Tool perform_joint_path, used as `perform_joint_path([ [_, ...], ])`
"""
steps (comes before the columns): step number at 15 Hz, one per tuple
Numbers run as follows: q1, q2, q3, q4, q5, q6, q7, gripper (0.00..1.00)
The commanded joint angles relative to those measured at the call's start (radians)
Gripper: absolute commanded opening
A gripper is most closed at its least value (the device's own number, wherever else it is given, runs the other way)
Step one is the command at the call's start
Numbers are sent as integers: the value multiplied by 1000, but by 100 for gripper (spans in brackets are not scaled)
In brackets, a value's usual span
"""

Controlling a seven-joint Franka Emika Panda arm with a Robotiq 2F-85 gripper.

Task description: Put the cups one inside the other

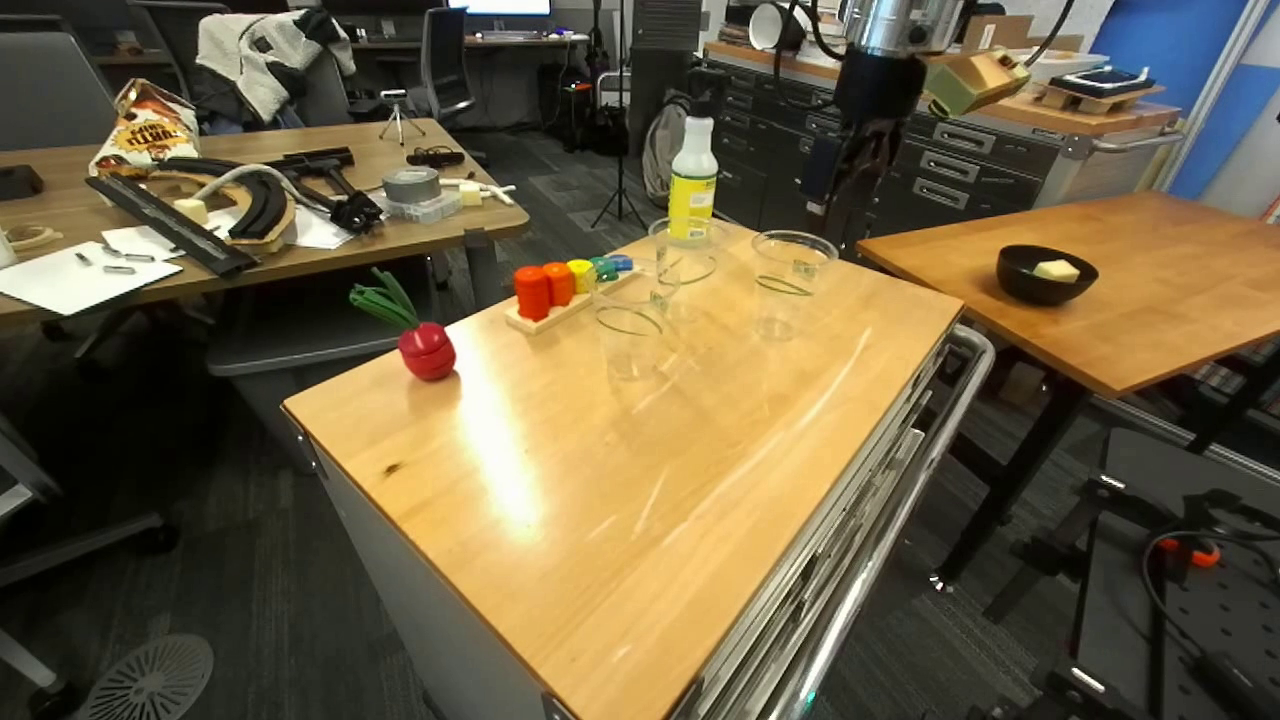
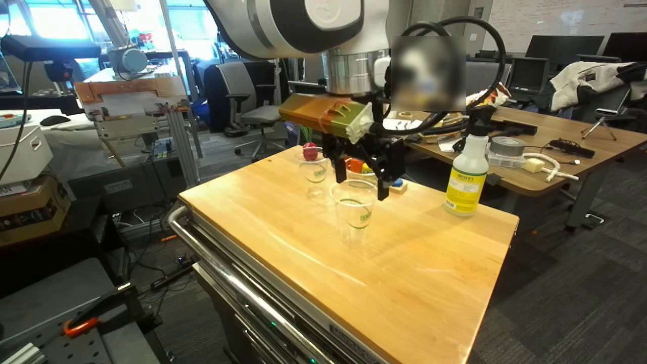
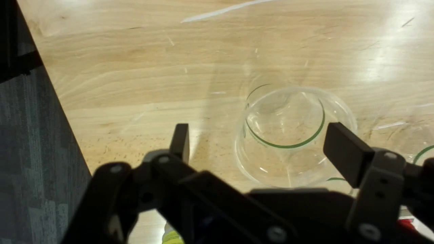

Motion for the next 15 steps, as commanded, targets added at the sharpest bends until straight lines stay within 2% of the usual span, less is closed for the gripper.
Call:
perform_joint_path([
  [1, -24, 88, -3, 80, 45, 5, -14, 100],
  [6, -56, 163, 15, 137, 129, -19, -54, 100],
  [8, -67, 182, 23, 150, 165, -24, -75, 74],
  [15, -101, 173, 31, 144, 245, -97, -127, 19],
])
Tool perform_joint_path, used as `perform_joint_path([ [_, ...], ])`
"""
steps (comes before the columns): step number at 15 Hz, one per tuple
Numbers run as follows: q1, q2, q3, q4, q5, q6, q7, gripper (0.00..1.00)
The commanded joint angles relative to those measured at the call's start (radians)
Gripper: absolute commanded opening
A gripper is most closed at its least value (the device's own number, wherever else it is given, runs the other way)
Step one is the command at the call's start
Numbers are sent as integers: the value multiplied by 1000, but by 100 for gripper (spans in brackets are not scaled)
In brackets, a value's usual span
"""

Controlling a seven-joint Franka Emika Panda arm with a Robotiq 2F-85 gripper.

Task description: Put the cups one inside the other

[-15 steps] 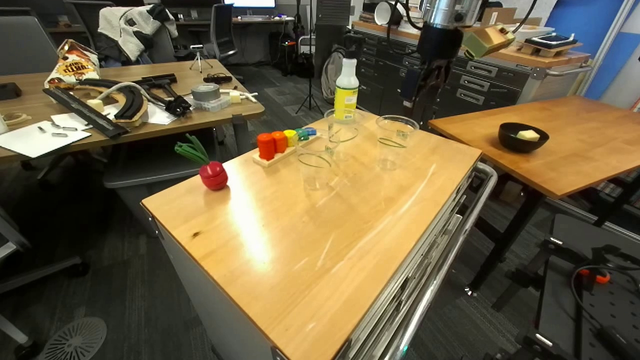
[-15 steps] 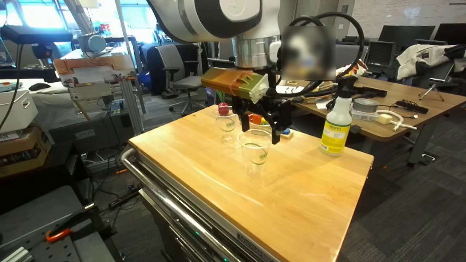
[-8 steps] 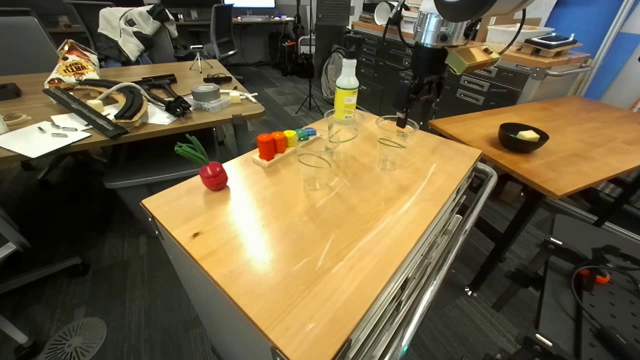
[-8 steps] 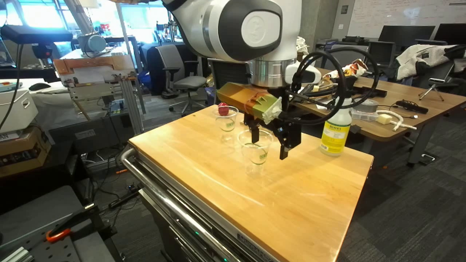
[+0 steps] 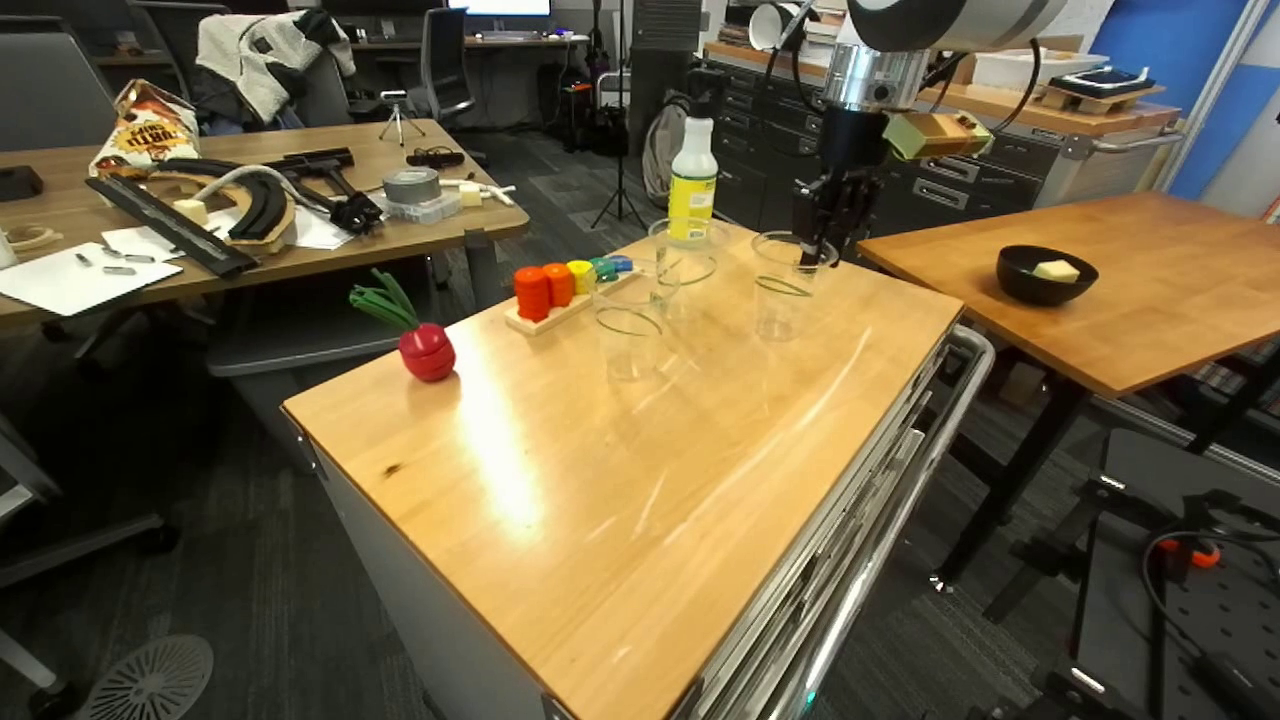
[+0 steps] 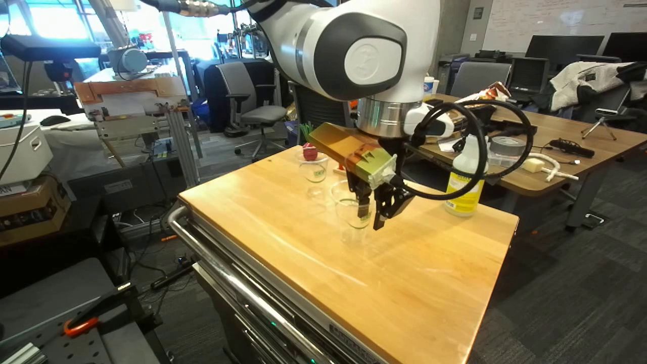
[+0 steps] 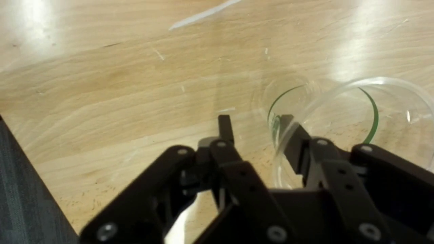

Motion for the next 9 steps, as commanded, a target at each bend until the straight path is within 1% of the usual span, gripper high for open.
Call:
perform_joint_path([
  [1, -32, -15, 19, 15, 64, -63, -47, 11],
  [2, -36, -19, 20, 10, 82, -69, -53, 4],
  [3, -40, -19, 22, 9, 102, -75, -59, 1],
  [5, -42, -31, 22, 7, 131, -84, -64, 0],
  [6, -40, -39, 20, 6, 137, -96, -54, 1],
  [9, -24, -88, 5, 0, 122, -140, 13, 1],
])
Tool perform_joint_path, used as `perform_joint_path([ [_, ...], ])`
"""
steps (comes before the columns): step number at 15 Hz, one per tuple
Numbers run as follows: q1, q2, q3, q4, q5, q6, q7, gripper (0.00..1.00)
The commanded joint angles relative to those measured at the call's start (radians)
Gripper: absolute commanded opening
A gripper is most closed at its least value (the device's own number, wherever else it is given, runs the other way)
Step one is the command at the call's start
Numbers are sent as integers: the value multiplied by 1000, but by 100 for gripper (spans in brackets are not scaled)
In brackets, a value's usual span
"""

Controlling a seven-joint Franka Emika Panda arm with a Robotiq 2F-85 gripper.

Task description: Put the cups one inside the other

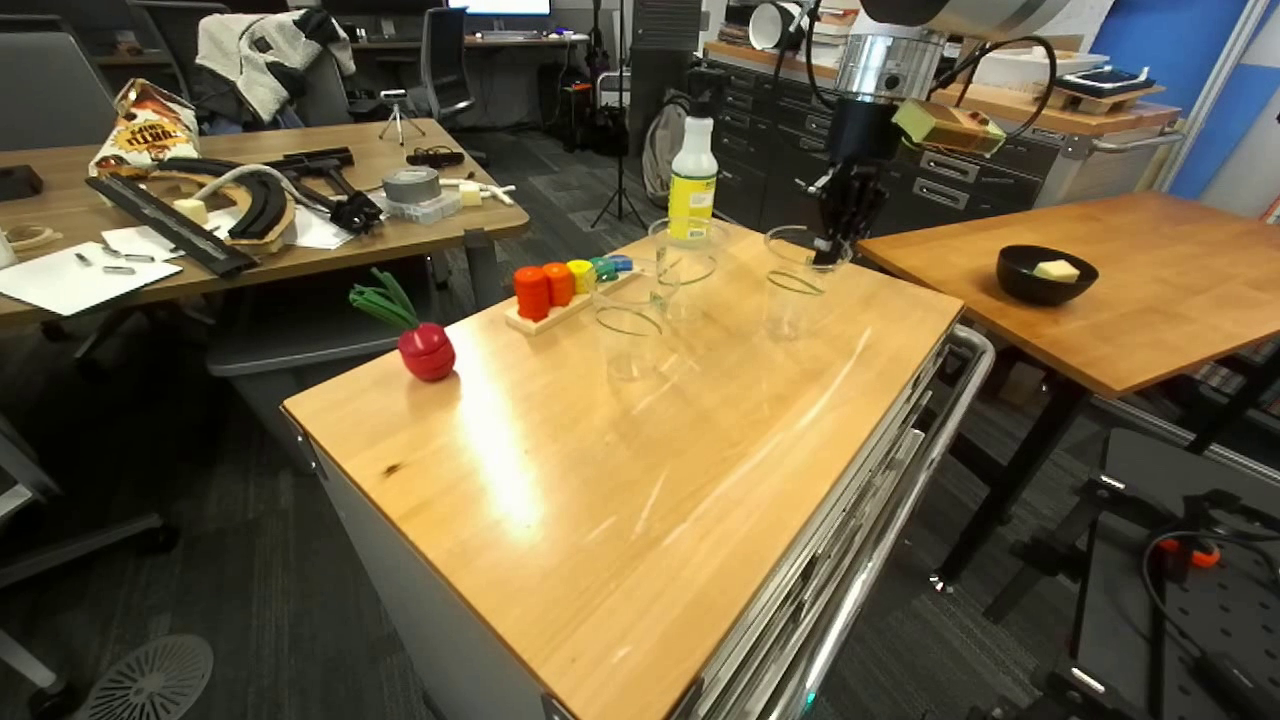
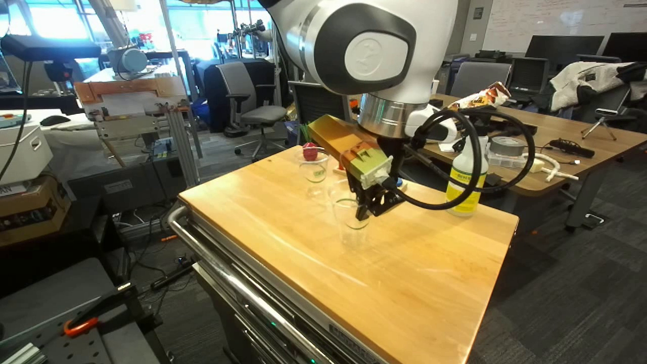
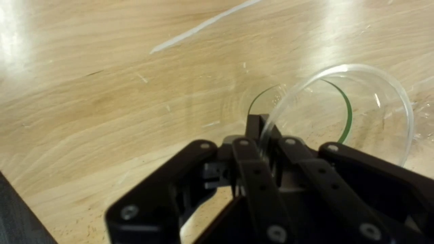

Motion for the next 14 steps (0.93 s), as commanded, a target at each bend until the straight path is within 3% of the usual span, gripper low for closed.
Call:
perform_joint_path([
  [1, 6, -103, -2, -5, 12, -95, 58, 1],
  [8, 93, -215, 16, 131, -60, -208, 239, 1],
  [14, 148, -93, 31, 290, -163, -201, 354, 1],
])
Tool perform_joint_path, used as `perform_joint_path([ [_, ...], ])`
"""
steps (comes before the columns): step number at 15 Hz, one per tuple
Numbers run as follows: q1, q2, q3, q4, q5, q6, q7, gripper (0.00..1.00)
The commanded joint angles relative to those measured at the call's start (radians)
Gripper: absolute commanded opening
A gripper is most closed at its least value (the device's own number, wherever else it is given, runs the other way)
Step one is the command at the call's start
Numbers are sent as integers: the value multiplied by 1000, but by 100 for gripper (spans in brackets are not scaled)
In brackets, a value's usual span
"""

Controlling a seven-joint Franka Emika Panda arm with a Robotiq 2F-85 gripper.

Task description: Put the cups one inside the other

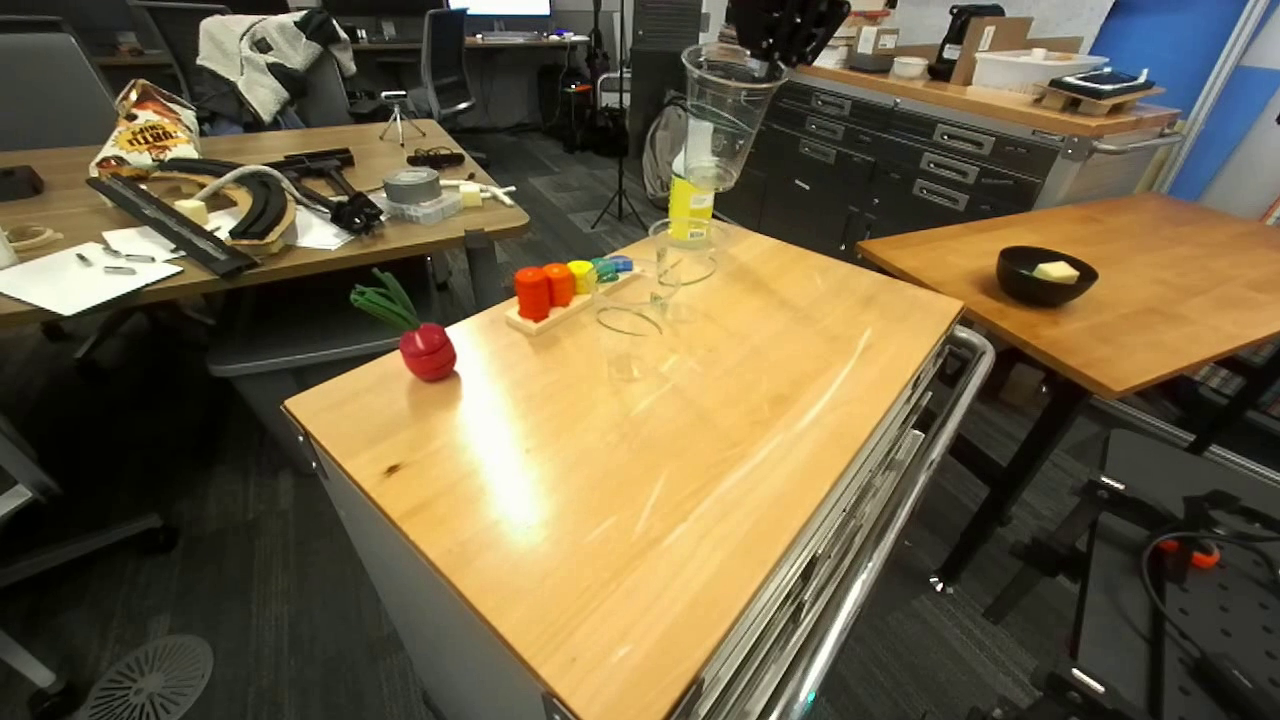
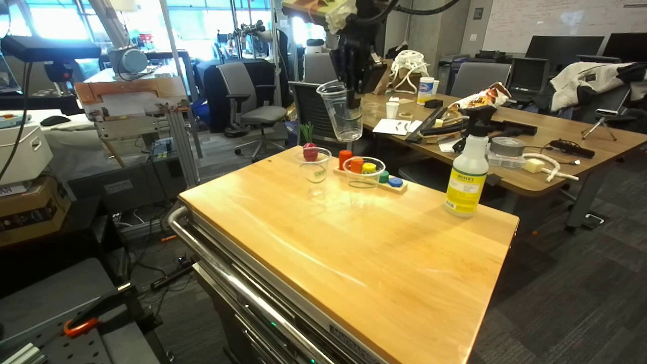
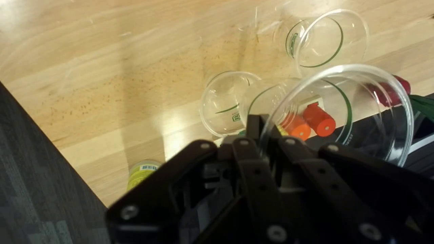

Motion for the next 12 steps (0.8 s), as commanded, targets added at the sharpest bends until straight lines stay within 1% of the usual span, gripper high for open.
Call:
perform_joint_path([
  [1, 15, 115, -9, 116, -78, -7, 64, 1],
  [3, 13, 173, -21, 154, -114, 6, 78, 1],
  [4, 9, 202, -25, 179, -111, 0, 76, 1],
  [8, -24, 287, -20, 257, -39, -31, 30, 1],
  [12, -37, 304, -7, 278, 12, -50, 8, 1],
])
